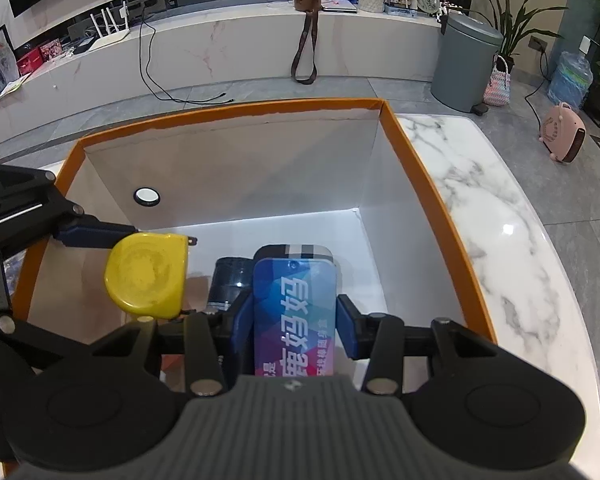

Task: Organize rigid objects
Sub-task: 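Lower the tape measure with the left tool while the right tool lowers the blue tin into the box, then open the left tool releasing the tape measure while the right tool releases the blue tin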

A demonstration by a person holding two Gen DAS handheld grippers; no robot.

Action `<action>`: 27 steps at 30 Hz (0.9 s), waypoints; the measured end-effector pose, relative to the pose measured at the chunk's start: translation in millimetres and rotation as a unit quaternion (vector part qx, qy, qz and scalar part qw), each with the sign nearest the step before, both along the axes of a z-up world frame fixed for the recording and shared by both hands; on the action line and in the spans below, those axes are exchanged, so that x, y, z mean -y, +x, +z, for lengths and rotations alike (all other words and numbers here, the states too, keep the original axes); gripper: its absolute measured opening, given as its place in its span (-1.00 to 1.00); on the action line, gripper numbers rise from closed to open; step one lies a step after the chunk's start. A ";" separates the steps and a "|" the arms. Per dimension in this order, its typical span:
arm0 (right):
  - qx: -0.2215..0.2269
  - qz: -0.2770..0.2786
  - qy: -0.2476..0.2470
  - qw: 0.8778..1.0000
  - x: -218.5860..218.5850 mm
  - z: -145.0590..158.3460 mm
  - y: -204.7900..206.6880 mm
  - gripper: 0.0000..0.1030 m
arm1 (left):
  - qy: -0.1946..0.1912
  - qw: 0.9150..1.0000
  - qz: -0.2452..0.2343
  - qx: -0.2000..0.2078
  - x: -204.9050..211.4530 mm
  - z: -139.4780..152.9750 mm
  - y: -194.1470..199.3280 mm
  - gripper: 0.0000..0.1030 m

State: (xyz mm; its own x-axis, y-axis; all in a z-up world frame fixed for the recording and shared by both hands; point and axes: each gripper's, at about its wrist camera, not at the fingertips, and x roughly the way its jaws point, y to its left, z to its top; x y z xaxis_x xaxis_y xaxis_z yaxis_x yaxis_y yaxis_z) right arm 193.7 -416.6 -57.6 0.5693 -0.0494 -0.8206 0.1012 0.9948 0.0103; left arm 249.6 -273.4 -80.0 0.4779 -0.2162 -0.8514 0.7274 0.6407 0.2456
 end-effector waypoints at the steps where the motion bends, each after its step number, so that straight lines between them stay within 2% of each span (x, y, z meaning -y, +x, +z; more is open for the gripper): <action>1: 0.001 -0.002 -0.003 1.000 -0.2 0.3 0.3 -0.08 | 0.001 1.000 0.001 -0.001 0.2 0.0 0.8 0.38; 3: 0.008 -0.008 -0.014 1.000 -1.7 -0.3 1.1 0.14 | 0.004 1.000 0.005 0.000 1.8 0.8 1.9 0.46; 5: 0.008 -0.007 -0.014 1.000 -1.8 -1.0 1.6 0.17 | 0.013 1.000 0.011 0.016 2.9 0.5 1.0 0.49; 7: 0.008 -0.006 -0.016 1.000 -2.5 -0.4 1.6 0.18 | 0.014 0.999 0.015 0.032 2.6 2.7 -0.3 0.48; 13: 0.017 -0.011 -0.011 1.000 -0.5 5.6 0.1 0.18 | 0.002 0.999 0.023 0.044 0.7 15.4 1.4 0.48; 27: 0.026 -0.014 -0.015 0.999 -1.7 14.6 -4.8 0.21 | -0.002 0.998 0.024 0.052 2.1 24.4 0.2 0.48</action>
State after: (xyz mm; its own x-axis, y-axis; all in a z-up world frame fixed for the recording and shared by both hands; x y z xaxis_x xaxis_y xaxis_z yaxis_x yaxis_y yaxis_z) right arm 188.9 -415.0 -43.0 0.6089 -0.0911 -0.7880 0.1298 0.9914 -0.0144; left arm 249.7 -275.5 -55.6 0.5731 -0.1938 -0.7962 0.6668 0.6751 0.3156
